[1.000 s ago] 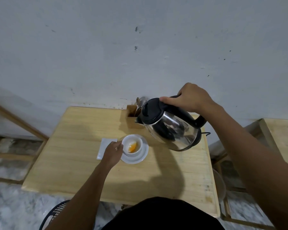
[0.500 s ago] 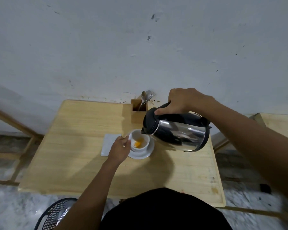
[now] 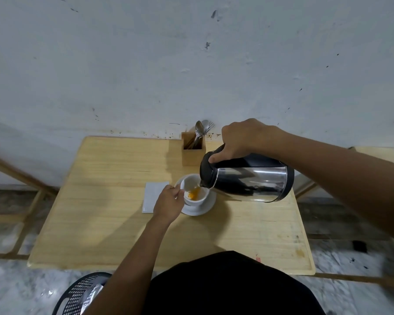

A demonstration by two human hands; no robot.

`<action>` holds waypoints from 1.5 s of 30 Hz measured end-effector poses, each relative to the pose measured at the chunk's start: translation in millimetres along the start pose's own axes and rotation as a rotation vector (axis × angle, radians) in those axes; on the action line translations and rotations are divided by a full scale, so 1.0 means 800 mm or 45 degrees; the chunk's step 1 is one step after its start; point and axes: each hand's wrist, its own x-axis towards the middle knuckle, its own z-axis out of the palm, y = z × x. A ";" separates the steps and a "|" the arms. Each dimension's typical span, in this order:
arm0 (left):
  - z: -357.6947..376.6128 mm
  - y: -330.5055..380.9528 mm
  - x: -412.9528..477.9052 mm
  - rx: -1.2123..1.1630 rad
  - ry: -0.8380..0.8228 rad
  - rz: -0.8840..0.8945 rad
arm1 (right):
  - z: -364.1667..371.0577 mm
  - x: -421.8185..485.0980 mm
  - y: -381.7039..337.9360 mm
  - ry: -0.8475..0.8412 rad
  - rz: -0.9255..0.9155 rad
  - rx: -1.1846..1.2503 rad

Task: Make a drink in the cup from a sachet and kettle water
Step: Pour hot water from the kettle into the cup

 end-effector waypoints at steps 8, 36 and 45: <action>0.001 -0.001 0.002 0.010 0.001 0.004 | -0.006 0.003 -0.004 -0.046 0.012 -0.023; -0.002 -0.003 0.009 0.125 -0.037 0.017 | -0.043 -0.012 0.015 -0.136 0.048 0.080; 0.000 -0.006 0.014 0.124 -0.029 0.003 | -0.046 -0.010 0.015 -0.162 0.043 0.088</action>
